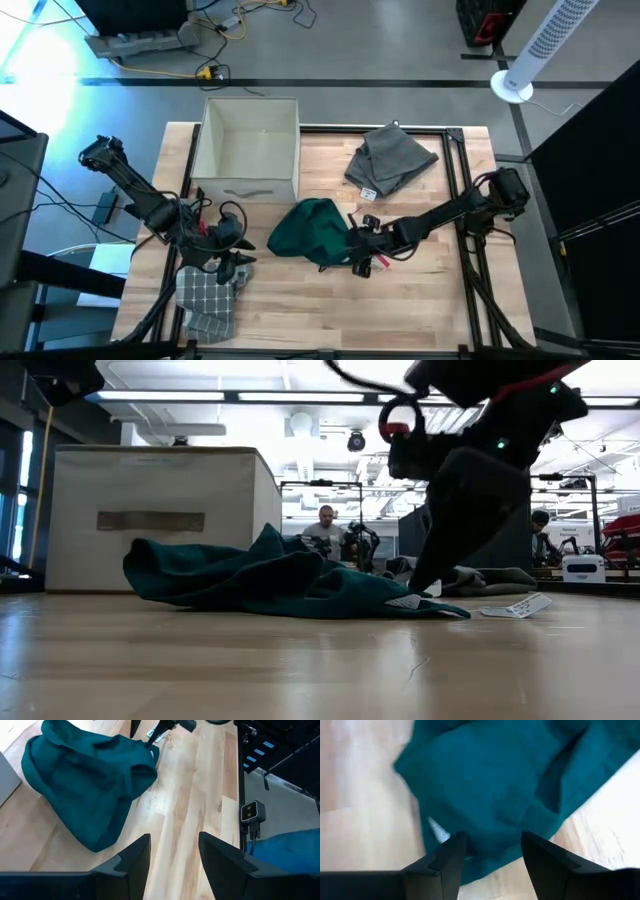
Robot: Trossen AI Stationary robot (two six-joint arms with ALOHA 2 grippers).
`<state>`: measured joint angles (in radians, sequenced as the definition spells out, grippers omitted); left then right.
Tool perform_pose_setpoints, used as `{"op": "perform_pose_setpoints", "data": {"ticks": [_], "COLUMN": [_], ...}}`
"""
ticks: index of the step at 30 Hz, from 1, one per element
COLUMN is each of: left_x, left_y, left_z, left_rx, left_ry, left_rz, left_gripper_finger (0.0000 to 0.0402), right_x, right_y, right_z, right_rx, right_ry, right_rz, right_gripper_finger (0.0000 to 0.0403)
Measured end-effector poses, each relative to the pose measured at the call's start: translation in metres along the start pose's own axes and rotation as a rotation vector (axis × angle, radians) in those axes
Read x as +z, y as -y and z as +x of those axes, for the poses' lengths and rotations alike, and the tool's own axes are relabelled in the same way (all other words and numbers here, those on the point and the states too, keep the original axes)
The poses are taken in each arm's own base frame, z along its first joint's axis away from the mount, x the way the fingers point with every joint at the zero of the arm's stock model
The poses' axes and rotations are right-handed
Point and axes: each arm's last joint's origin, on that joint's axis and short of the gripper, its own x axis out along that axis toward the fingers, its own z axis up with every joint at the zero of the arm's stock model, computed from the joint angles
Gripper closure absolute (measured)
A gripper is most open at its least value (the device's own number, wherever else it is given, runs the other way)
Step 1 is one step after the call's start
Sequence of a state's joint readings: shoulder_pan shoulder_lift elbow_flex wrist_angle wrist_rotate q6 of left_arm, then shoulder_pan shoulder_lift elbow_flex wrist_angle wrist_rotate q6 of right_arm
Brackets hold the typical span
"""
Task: Fold towel
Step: Fold the green towel
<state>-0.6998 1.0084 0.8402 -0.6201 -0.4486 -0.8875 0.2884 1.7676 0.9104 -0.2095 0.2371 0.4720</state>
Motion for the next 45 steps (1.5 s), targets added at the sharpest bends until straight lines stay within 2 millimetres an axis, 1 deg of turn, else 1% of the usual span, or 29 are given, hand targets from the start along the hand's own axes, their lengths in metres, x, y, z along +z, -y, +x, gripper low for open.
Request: {"op": "perform_pose_setpoints", "data": {"ticks": [2, 5, 7, 9, 12, 15, 17, 19, 23, 26, 31, 34, 37, 39, 41, 43, 45], "left_x": [0.000, 0.000, 0.000, 0.000, 0.000, 0.000, 0.000, 0.000, 0.000, 0.000, 0.000, 0.000, 0.001, 0.003, 0.004, 0.004, 0.005], "left_y": [0.000, 0.000, 0.000, 0.000, 0.000, 0.000, 0.000, -0.001, -0.001, -0.001, -0.001, -0.001, -0.002, -0.004, -0.005, -0.005, -0.005], "left_z": [0.000, 0.000, 0.000, 0.000, 0.000, 0.000, 0.000, 0.000, 0.000, 0.000, 0.000, 0.000, 0.001, 0.001, 0.002, 0.002, 0.002], "left_rx": [0.003, 0.005, 0.006, 0.006, 0.006, 0.007, 0.008, 0.009, 0.013, 0.014, 0.015, 0.020, 0.031, 0.042, 0.048, 0.051, 0.051], "left_ry": [0.005, 0.005, 0.004, 0.004, 0.004, 0.003, 0.002, 0.002, 0.000, 0.002, 0.002, 0.007, 0.016, 0.024, 0.028, 0.029, 0.030], "left_rz": [0.003, 0.008, 0.008, 0.008, 0.009, 0.011, 0.025, 0.036, 0.049, 0.051, 0.058, 0.067, 0.078, 0.072, 0.067, 0.064, 0.064], "left_gripper_finger": [0.0243, 0.0243, 0.0243, 0.0243, 0.0243, 0.0243, 0.0243, 0.0243, 0.0243, 0.0243, 0.0243, 0.0243, 0.0243, 0.0243, 0.0243, 0.0243, 0.0243], "right_x": [0.000, 0.000, 0.002, 0.002, 0.008, 0.018, 0.022, 0.028, 0.041, 0.051, 0.071, 0.085, 0.102, 0.111, 0.118, 0.122, 0.123], "right_y": [0.003, 0.007, 0.008, 0.009, 0.007, 0.004, 0.003, 0.002, 0.003, 0.006, 0.015, 0.020, 0.025, 0.028, 0.031, 0.032, 0.033], "right_z": [0.004, 0.013, 0.013, 0.012, 0.005, -0.006, -0.013, -0.024, -0.053, -0.085, -0.156, -0.201, -0.240, -0.260, -0.275, -0.286, -0.289], "right_rx": [-0.007, 0.030, 0.045, 0.022, 0.031, 0.074, 0.091, 0.113, 0.129, 0.143, 0.201, 0.242, 0.199, 0.136, 0.093, 0.074, 0.071], "right_ry": [-0.010, -0.045, -0.043, -0.038, -0.030, -0.027, -0.034, -0.038, -0.023, 0.014, 0.144, 0.282, 0.447, 0.539, 0.602, 0.639, 0.644], "right_rz": [0.011, 0.031, 0.063, 0.079, 0.079, 0.076, 0.059, 0.058, 0.039, 0.036, 0.041, 0.059, 0.072, 0.079, 0.084, 0.077, 0.078], "right_gripper_finger": [0.0226, 0.0227, 0.0234, 0.0257, 0.0315, 0.0379, 0.0394, 0.0395, 0.0401, 0.0401, 0.0402, 0.0402, 0.0402, 0.0403, 0.0403, 0.0403, 0.0403]}}
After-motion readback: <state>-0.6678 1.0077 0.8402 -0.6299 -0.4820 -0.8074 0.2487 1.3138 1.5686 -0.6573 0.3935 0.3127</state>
